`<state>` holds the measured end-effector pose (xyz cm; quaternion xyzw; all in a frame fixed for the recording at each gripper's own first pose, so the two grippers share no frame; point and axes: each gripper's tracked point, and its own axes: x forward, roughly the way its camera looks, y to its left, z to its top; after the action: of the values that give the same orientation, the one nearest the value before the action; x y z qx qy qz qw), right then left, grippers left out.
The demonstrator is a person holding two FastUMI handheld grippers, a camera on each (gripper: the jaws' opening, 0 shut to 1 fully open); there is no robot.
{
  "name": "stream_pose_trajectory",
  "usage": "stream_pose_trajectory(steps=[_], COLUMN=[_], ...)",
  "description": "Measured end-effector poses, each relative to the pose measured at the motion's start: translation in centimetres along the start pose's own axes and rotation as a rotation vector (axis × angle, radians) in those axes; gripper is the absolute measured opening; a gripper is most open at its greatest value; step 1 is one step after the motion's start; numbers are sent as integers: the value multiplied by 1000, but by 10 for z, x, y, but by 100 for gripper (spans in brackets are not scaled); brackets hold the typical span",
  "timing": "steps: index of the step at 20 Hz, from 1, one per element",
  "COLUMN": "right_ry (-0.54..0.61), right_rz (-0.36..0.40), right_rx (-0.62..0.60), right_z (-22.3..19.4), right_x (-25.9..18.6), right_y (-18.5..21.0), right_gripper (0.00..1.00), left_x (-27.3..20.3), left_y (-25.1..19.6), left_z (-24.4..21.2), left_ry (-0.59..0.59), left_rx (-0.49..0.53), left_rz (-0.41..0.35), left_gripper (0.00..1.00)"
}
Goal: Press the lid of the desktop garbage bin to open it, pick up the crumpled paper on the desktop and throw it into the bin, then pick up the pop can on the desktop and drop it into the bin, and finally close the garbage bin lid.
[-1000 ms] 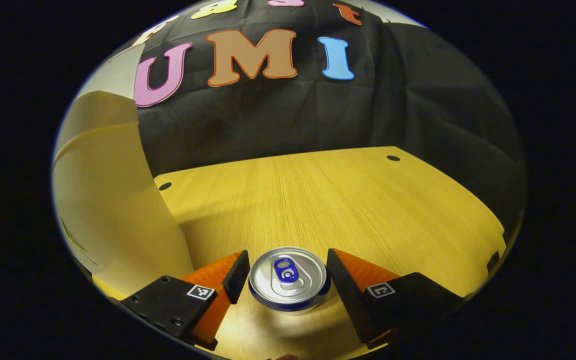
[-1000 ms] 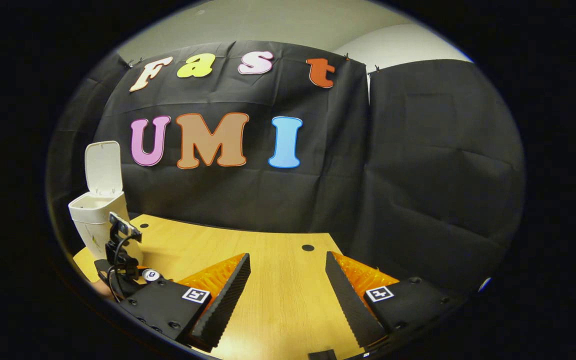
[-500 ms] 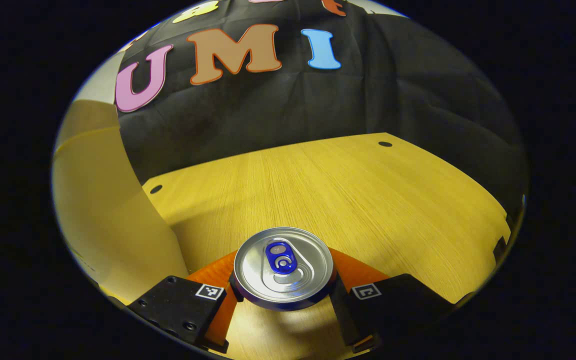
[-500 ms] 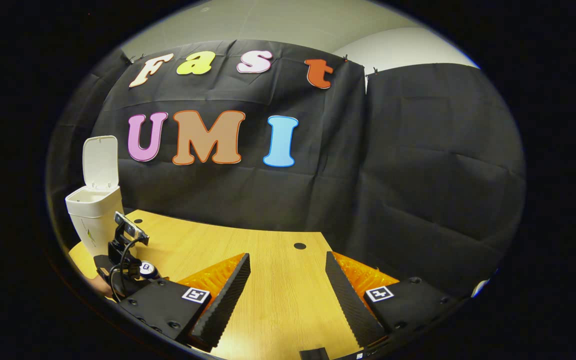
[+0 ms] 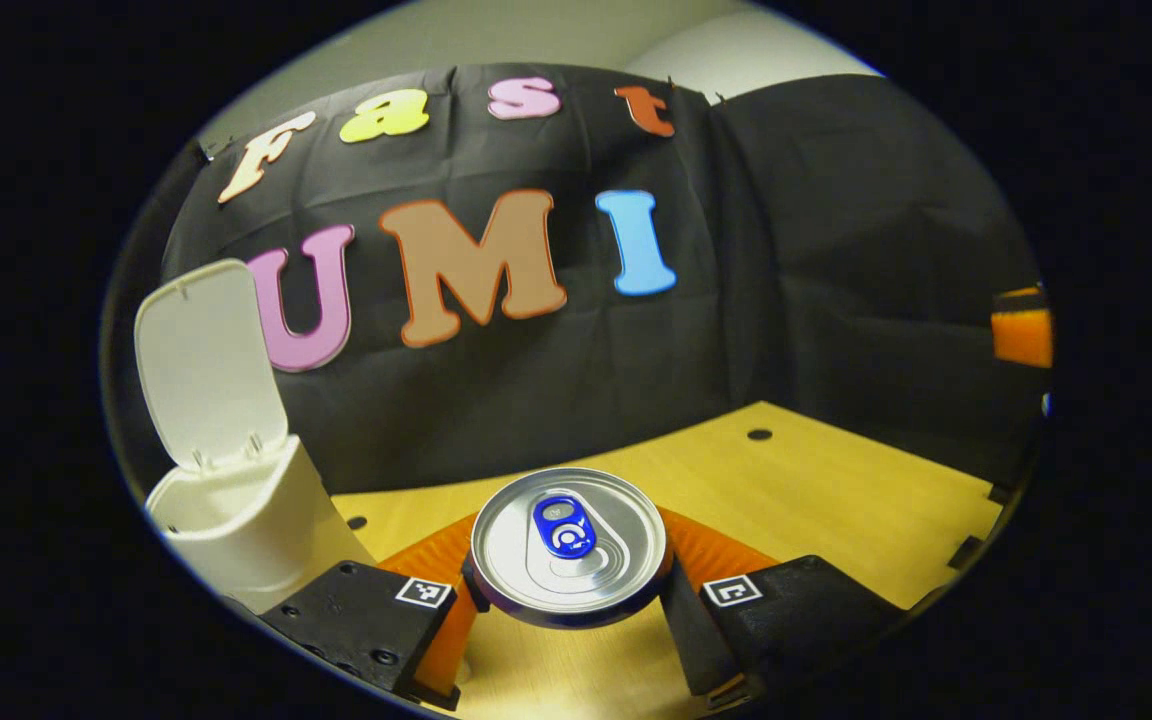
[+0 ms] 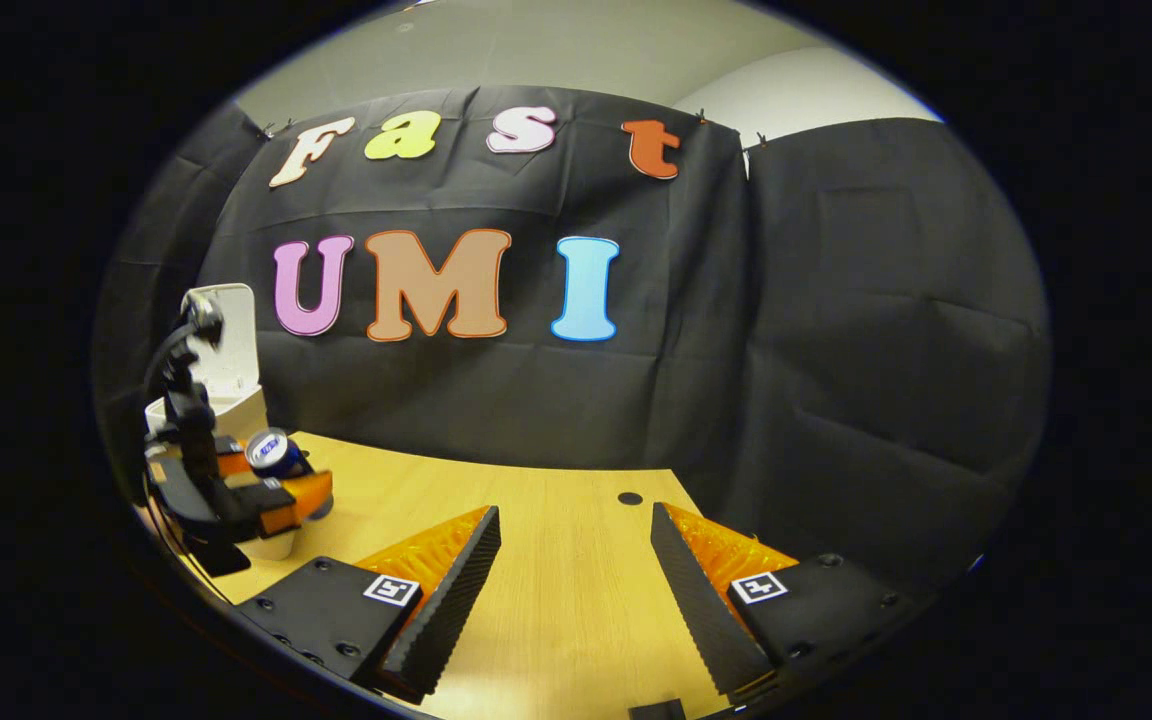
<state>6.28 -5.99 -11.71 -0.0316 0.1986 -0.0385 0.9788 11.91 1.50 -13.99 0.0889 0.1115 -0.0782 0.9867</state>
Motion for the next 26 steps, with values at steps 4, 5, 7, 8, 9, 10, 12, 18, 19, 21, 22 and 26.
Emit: stream_pose_trajectory(steps=[4,5,7,8,9,10,12,18,19,21,22,26], right_ry=[-6,-6,-4,-2,-2,-2,5,16,17,22,25,28], right_rz=[26,32,46,52,57,62,71,93,96,104,108,116], right_rx=[4,3,2,1,1,0,-2,-14,-17,-21,-24,-33], right_z=[1,1,2,1,1,1,-1,-4,-4,-6,-6,-8], right_x=[3,4,6,7,8,8,10,15,17,17,17,16], right_y=[5,7,10,11,13,13,17,24,26,28,30,33], right_gripper=[97,97,97,97,97,97,97,97,97,97,97,97], left_x=[-10,-13,-19,-23,-27,-31,-41,-55,-57,-60,-61,-65], left_y=[35,46,72,91,108,124,151,208,215,226,229,243], left_z=[62,75,98,106,113,116,114,68,58,41,31,-2], left_ry=[-130,-152,-200,-221,-236,-244,-241,-137,-108,-59,-31,74], left_rx=[15,14,14,23,35,46,52,-1,-20,-58,-83,-180], left_rz=[68,93,157,202,245,288,362,517,533,565,575,613], left_gripper=[76,75,75,75,75,75,75,75,75,75,75,75])
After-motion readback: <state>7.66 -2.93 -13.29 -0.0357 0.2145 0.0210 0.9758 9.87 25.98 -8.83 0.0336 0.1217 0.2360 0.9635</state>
